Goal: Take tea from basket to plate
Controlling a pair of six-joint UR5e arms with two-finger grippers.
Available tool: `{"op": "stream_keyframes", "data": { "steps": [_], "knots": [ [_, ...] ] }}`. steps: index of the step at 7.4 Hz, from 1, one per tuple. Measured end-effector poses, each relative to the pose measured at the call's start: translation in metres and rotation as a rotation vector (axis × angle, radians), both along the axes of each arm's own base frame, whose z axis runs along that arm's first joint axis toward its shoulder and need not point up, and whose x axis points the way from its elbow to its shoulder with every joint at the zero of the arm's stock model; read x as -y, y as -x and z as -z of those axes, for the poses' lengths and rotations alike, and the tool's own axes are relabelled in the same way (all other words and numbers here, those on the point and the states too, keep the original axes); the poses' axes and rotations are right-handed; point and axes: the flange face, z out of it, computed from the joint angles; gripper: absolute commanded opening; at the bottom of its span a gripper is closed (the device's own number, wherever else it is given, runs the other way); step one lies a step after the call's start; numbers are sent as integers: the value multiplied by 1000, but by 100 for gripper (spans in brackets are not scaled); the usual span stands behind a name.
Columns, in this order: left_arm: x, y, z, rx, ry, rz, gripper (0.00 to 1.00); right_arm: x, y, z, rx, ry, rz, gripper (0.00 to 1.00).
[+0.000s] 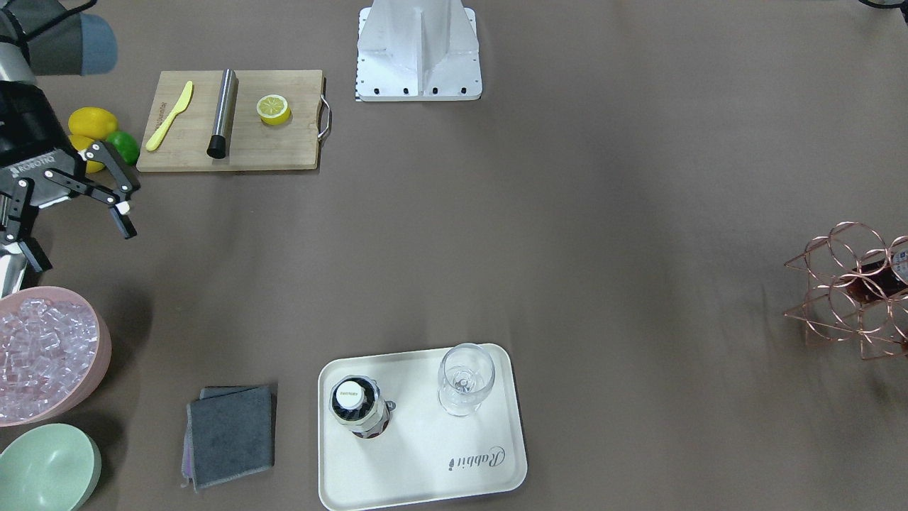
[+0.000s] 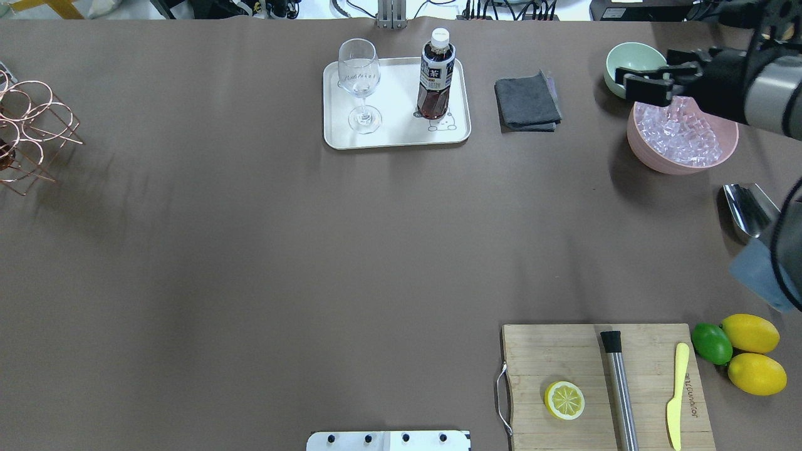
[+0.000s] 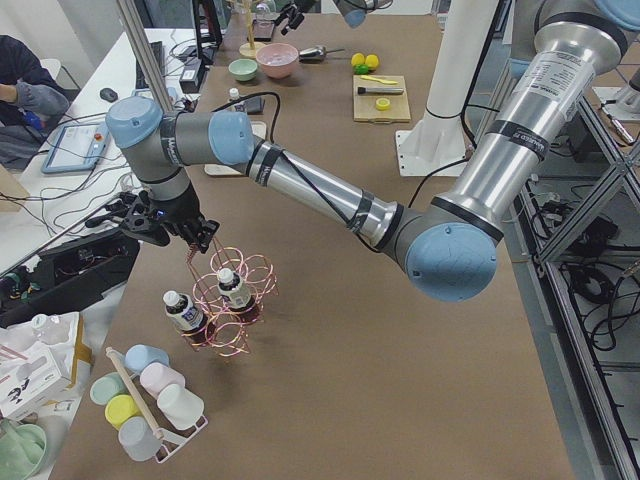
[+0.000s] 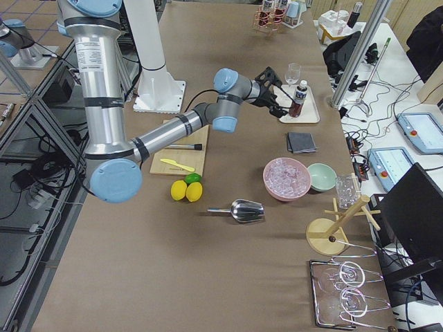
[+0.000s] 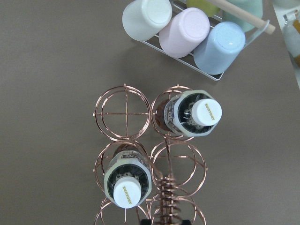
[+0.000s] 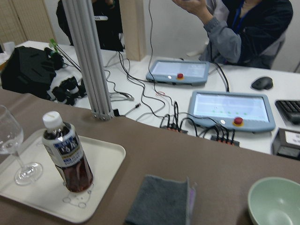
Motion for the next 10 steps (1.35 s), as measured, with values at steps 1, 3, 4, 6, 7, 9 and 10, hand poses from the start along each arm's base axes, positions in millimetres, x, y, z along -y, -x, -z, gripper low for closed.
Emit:
{"op": "stream_keyframes", "data": {
  "steps": [1, 3, 4, 6, 7, 9, 10],
  "knots": [
    [3, -1, -5, 1, 58, 66, 0, -22, -32, -30, -2, 84, 39, 100],
    [9, -1, -16, 4, 178, 204, 0, -37, -87, -75, -15, 307, 114, 100],
    [13, -2, -23, 6, 202, 237, 0, -32, -118, -94, -17, 475, 132, 100],
    [23, -16, -30, 54, 131, 229, 0, -27, -171, -138, -107, 703, 160, 100],
    [27, -27, -31, 74, 99, 216, 0, -30, -198, -159, -167, 771, 184, 100],
    [30, -45, -32, 85, 66, 191, 0, -47, -247, -198, -219, 855, 262, 100],
    [30, -50, -32, 86, 60, 185, 0, -53, -261, -224, -200, 884, 305, 100]
  ]
}}
